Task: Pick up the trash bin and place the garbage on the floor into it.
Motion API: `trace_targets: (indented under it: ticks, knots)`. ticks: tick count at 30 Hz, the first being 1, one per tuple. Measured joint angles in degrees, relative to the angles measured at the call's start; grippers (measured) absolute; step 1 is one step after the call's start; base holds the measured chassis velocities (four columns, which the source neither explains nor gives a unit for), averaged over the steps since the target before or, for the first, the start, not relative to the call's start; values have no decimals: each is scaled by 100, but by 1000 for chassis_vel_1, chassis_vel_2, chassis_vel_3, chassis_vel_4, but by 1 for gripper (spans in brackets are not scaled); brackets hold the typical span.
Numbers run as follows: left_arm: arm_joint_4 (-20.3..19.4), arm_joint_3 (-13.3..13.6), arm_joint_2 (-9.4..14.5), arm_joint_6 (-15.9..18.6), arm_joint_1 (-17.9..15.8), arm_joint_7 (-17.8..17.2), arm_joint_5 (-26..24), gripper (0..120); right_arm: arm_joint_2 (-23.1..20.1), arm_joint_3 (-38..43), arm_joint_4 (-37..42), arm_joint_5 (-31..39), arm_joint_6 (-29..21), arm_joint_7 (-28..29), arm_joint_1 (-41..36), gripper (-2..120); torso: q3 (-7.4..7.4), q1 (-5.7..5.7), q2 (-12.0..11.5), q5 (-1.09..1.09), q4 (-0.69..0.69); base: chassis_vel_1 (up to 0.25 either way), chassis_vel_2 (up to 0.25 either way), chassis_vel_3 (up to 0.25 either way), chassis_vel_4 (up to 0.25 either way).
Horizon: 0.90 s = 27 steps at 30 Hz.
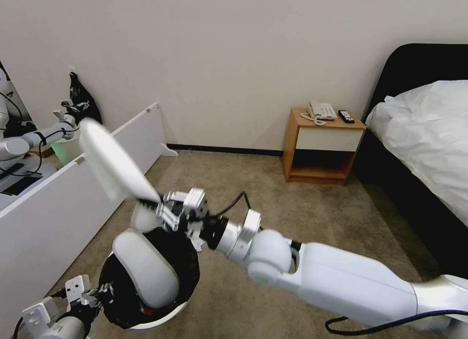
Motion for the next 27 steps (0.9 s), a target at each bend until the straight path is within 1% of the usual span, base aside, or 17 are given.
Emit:
trace_targets:
  ticks: [10, 13, 18, 19, 27]
  knots:
    - [-4, -19, 18, -1, -18, 0, -31, 2, 59, -431, -256, -167, 32, -58, -44, 6, 0, 0, 0, 0, 0, 0, 0, 0, 0]
    - [4, -24, 22, -1, -44, -2, -51, 2, 175, -595, -461, -309, 56, -60, -222, 6, 0, 0, 0, 1, 0, 0, 0, 0, 0]
    - [18, -21, 19, -1, -53, -4, -51, 2, 280, -656, -639, -392, 87, -59, -345, 6, 0, 0, 0, 0, 1, 0, 0, 0, 0]
    - [26, -9, 13, -1, -55, -4, -52, 2, 333, -686, -789, -448, 123, -61, -422, 6, 0, 0, 0, 0, 1, 0, 0, 0, 0]
    - [48, 21, 11, -1, -66, -4, -50, 2, 343, -726, -1087, -564, 190, -110, -640, 6, 0, 0, 0, 0, 1, 0, 0, 0, 0]
